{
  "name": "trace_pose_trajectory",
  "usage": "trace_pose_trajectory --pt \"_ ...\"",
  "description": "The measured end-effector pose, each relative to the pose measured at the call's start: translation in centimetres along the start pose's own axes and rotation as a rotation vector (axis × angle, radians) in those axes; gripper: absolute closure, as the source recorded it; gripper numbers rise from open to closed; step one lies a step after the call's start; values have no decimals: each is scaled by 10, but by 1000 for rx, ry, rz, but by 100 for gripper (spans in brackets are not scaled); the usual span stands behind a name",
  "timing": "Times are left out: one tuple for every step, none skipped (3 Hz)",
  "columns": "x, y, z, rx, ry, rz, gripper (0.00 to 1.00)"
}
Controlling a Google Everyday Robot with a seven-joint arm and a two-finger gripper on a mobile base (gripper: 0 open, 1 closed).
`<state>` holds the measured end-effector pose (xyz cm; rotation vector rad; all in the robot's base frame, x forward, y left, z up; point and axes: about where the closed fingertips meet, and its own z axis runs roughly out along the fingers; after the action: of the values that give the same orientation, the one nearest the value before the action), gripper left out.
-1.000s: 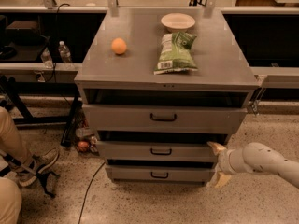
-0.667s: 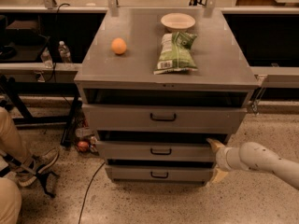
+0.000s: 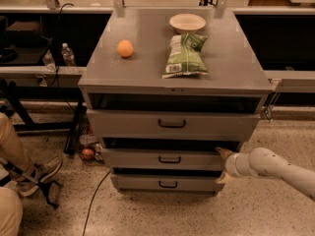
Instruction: Open middle drawer
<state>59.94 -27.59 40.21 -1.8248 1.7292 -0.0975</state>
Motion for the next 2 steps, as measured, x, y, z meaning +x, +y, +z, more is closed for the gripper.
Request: trace_pose_trajectory --pt "10 15 -13 -24 8 40 49" --pt "15 19 -23 -27 17 57 79"
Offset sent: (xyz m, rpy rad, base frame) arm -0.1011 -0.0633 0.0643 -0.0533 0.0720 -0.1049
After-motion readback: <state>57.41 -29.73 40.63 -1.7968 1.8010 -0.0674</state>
